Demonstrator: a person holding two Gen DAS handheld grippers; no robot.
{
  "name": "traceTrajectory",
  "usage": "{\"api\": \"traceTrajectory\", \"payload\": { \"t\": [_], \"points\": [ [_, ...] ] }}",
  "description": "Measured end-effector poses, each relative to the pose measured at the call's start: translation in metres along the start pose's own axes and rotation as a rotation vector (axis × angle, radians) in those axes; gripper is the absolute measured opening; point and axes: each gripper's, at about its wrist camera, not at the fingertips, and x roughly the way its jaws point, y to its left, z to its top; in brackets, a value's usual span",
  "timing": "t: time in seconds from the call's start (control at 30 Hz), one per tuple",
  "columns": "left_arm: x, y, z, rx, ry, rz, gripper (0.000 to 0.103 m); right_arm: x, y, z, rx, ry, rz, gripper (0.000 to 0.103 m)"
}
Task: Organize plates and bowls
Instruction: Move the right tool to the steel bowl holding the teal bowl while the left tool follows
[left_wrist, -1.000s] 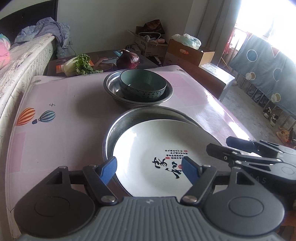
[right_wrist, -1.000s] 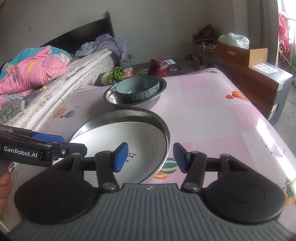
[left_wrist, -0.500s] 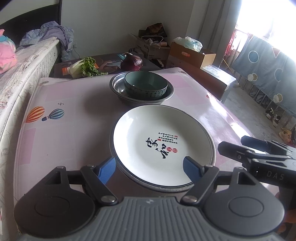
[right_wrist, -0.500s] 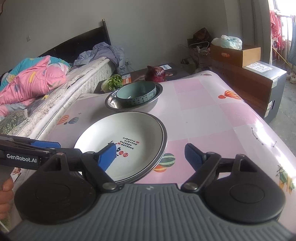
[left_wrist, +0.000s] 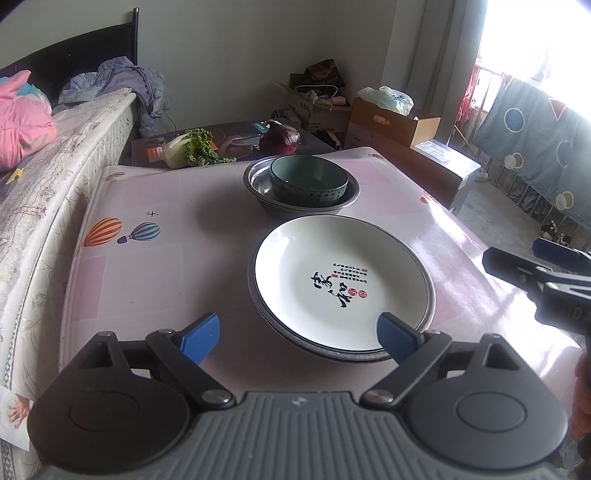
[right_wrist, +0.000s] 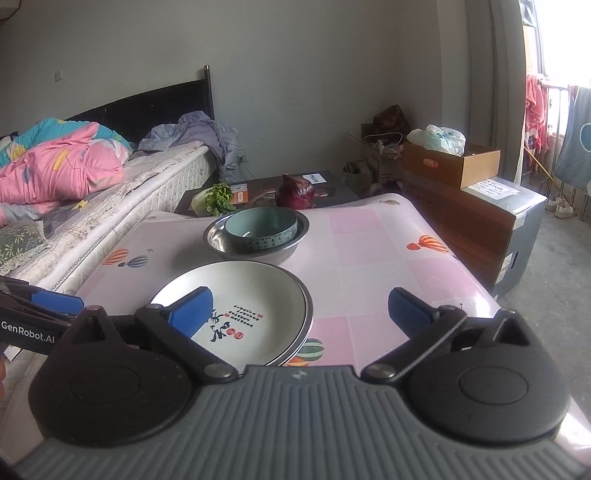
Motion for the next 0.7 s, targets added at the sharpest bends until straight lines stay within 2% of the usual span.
{"api": "traceTrajectory", "payload": {
  "t": [0.17, 0.33, 0.5, 0.7],
  "points": [
    [-0.008, 0.002, -0.003, -0.008, -0.009, 0.007, 0.094, -0.012, -0.002, 0.007, -0.046, -0.021, -0.088, 0.102],
    [-0.011, 0.004, -0.005, -0.004, -0.01, 0.009, 0.094, -0.022, -0.001, 0.016, -0.103, -0.03, -0.113, 0.102],
    [-0.013, 0.008, -0.007, -0.006, -0.01, 0.011, 0.094, -0.031, -0.003, 0.029, -0.106, -0.044, -0.113, 0.102],
    [-0.01, 0.012, -0.005, -0.014, -0.001, 0.022, 0.094, -0.041, 0.012, 0.039, -0.243, -0.041, -0.081, 0.102]
  ]
}}
